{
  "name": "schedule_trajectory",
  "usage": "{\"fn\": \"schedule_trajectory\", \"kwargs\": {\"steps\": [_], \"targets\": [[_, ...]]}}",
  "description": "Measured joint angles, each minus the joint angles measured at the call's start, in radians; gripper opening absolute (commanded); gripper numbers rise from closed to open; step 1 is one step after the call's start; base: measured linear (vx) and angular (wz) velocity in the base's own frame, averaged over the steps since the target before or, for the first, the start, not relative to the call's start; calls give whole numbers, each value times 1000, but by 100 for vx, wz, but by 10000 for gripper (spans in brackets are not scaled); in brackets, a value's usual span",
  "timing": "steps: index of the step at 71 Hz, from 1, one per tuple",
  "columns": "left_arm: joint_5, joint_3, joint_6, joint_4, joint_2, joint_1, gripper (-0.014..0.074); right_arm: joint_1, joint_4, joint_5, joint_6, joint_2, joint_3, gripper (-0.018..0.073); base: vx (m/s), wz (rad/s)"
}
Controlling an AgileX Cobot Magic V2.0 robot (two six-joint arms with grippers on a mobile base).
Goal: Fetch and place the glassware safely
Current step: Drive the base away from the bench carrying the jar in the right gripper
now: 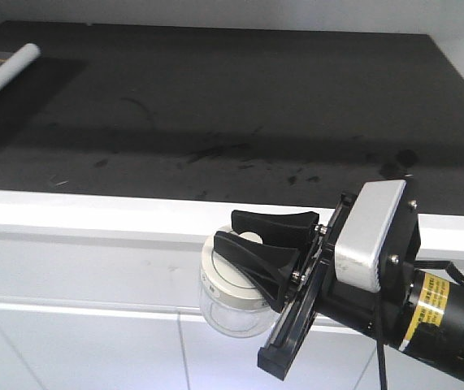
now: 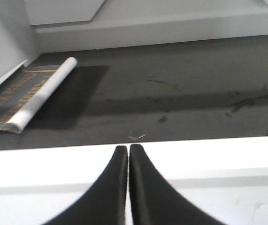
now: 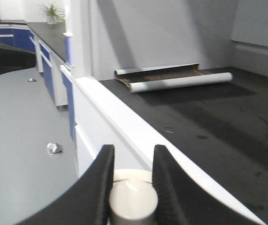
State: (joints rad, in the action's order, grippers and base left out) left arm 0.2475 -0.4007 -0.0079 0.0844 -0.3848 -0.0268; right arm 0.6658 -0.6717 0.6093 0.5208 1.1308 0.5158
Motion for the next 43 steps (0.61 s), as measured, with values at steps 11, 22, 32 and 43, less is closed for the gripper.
{"fn": "schedule_trajectory", "kwargs": {"steps": [11,22,32,43], "targets": [[0,0,0,0,0,0,-7,0,0,0,0,0,0,-3,-9,44],[0,0,0,0,0,0,-7,0,0,0,0,0,0,-3,-13,56],[0,0,0,0,0,0,-7,0,0,0,0,0,0,-3,-15,59],[0,0,0,0,0,0,-7,0,0,0,0,0,0,-3,-15,57]]}}
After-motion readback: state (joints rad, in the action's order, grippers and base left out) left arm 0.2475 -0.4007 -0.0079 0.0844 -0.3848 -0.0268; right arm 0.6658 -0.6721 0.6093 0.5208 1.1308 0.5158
